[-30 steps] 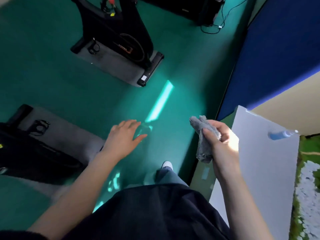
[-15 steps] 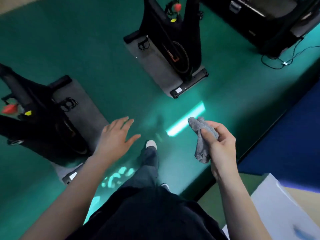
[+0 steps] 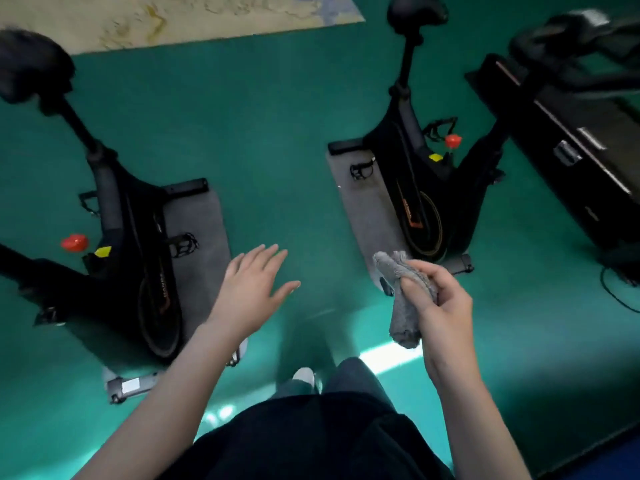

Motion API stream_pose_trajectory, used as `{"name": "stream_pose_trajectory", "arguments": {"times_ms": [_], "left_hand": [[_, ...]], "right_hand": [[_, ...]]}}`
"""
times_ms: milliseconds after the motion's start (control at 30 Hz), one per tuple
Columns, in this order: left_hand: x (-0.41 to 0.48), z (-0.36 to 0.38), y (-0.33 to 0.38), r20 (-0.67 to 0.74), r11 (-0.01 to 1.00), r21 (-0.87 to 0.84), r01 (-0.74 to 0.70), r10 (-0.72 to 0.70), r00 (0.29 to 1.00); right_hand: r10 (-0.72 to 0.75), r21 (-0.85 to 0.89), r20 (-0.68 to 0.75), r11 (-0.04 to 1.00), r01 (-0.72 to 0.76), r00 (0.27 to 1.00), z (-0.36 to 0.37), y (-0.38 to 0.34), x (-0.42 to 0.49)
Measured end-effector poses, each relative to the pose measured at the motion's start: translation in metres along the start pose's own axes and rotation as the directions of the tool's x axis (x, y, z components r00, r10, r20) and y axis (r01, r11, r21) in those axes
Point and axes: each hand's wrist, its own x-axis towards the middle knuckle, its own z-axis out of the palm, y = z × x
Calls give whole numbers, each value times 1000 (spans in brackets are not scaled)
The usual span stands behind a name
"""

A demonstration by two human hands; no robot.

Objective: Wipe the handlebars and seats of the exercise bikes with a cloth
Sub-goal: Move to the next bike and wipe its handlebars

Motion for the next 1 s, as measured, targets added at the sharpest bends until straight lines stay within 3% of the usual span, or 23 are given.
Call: {"name": "stream_pose_trajectory", "arguments": {"times_ms": [200,367,500,700,833,1000], "left_hand": [[42,-5,-18,1,975,-1,223,-223,975],[92,-14,-17,-18,894,-87,439,-442,897],[141,-24,3,-36,867,-86,491,-495,868],[182,-35,17,-78,824,-100,558,-566,821],[191,-40,-5,-69,731,-156,665,-679,731],[198,-40,-55,-75,589,-213,780,-805,588]], "right_hand": [[45,-12,117,999,-44,992,22,-13,105],[23,-78,278,997,-1,960,42,-36,207],[-6,-149,413,986,75,911,53,-60,284],[11,-141,504,988,69,864,97,-80,363],[44,-147,623,987,61,781,153,-82,384],[50,-163,795,978,134,604,238,-84,388]]}}
